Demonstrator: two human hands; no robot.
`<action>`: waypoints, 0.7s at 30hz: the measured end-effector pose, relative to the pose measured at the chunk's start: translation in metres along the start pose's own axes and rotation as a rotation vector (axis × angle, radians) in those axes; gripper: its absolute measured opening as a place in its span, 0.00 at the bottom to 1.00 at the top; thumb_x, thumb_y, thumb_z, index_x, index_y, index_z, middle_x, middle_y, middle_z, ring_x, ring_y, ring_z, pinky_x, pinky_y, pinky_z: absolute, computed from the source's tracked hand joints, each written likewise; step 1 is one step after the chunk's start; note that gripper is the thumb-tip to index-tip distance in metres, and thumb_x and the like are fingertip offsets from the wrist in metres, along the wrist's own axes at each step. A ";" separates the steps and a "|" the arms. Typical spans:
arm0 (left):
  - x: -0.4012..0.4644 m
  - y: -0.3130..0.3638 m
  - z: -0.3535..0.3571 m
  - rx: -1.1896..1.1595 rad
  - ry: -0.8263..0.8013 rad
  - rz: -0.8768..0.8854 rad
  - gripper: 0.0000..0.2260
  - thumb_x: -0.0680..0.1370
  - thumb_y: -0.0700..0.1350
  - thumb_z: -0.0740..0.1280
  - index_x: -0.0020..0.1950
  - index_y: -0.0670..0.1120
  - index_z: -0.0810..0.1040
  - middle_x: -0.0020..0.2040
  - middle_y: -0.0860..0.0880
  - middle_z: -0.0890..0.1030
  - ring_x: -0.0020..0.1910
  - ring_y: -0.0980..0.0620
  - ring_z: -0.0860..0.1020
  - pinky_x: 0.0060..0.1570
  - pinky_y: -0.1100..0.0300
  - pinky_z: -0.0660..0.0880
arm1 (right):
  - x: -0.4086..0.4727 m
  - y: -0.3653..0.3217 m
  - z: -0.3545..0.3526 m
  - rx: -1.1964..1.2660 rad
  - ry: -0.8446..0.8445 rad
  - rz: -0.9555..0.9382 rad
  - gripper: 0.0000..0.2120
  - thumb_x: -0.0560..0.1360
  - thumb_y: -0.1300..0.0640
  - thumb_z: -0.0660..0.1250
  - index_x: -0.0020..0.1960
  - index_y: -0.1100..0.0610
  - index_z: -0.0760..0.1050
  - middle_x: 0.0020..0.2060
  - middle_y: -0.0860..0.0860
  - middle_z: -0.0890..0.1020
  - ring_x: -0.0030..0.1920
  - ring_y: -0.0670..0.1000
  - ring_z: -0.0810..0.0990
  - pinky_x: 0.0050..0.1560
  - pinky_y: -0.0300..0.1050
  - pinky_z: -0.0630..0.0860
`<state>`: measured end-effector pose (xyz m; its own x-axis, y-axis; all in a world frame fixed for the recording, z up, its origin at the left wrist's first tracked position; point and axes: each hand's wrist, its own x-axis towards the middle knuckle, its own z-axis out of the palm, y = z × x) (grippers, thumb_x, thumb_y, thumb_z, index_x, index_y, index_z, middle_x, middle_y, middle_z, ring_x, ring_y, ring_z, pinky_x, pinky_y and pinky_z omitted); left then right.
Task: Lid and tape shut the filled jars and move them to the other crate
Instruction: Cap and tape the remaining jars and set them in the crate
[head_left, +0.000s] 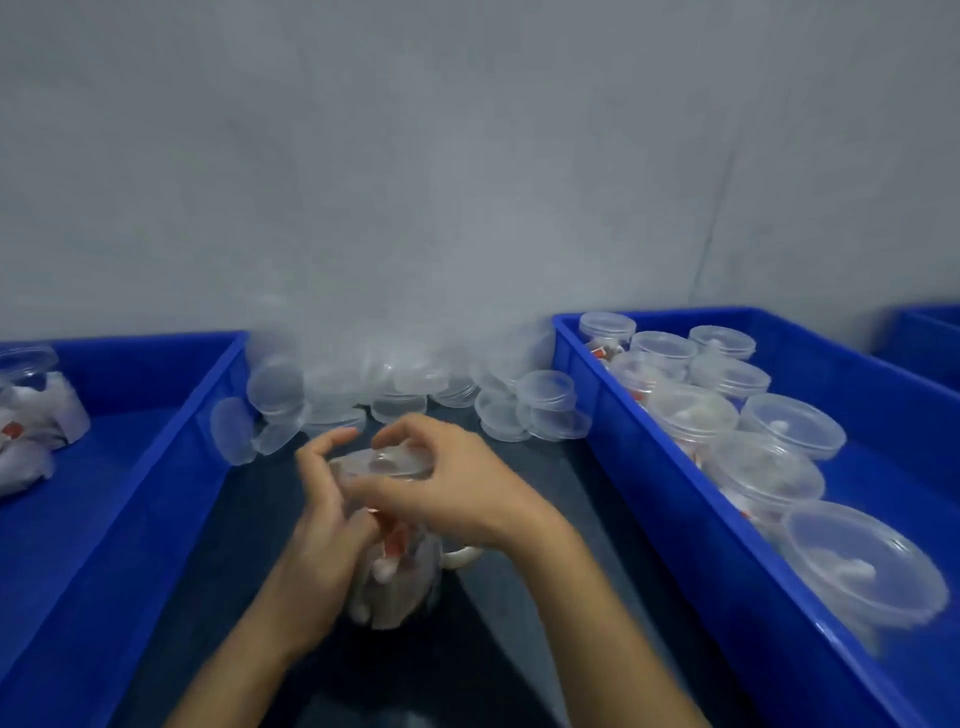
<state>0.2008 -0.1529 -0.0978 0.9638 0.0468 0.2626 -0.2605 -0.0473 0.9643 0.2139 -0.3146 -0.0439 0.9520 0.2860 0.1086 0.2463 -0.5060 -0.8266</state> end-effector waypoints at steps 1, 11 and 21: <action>-0.001 0.001 0.001 0.067 -0.011 0.053 0.26 0.81 0.28 0.65 0.62 0.59 0.66 0.50 0.44 0.81 0.36 0.58 0.85 0.42 0.54 0.81 | 0.003 -0.005 -0.007 -0.032 0.006 0.000 0.25 0.63 0.30 0.75 0.57 0.37 0.78 0.48 0.37 0.83 0.44 0.30 0.80 0.40 0.32 0.76; 0.066 0.047 0.071 0.397 -0.096 0.127 0.31 0.69 0.72 0.73 0.65 0.58 0.74 0.60 0.55 0.79 0.56 0.57 0.81 0.53 0.54 0.79 | 0.049 -0.040 -0.120 -0.215 0.392 -0.073 0.26 0.66 0.38 0.78 0.60 0.46 0.78 0.49 0.42 0.78 0.47 0.43 0.81 0.45 0.43 0.79; 0.188 0.076 0.212 0.313 -0.156 0.122 0.13 0.81 0.48 0.73 0.64 0.50 0.76 0.56 0.50 0.84 0.51 0.51 0.83 0.46 0.58 0.80 | 0.127 -0.003 -0.251 -0.262 0.625 0.041 0.27 0.69 0.42 0.76 0.63 0.52 0.77 0.54 0.48 0.80 0.54 0.51 0.81 0.55 0.48 0.79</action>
<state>0.3740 -0.3588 0.0177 0.9302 -0.1299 0.3433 -0.3670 -0.3472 0.8630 0.3801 -0.4811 0.1110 0.8683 -0.2221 0.4435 0.1683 -0.7091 -0.6847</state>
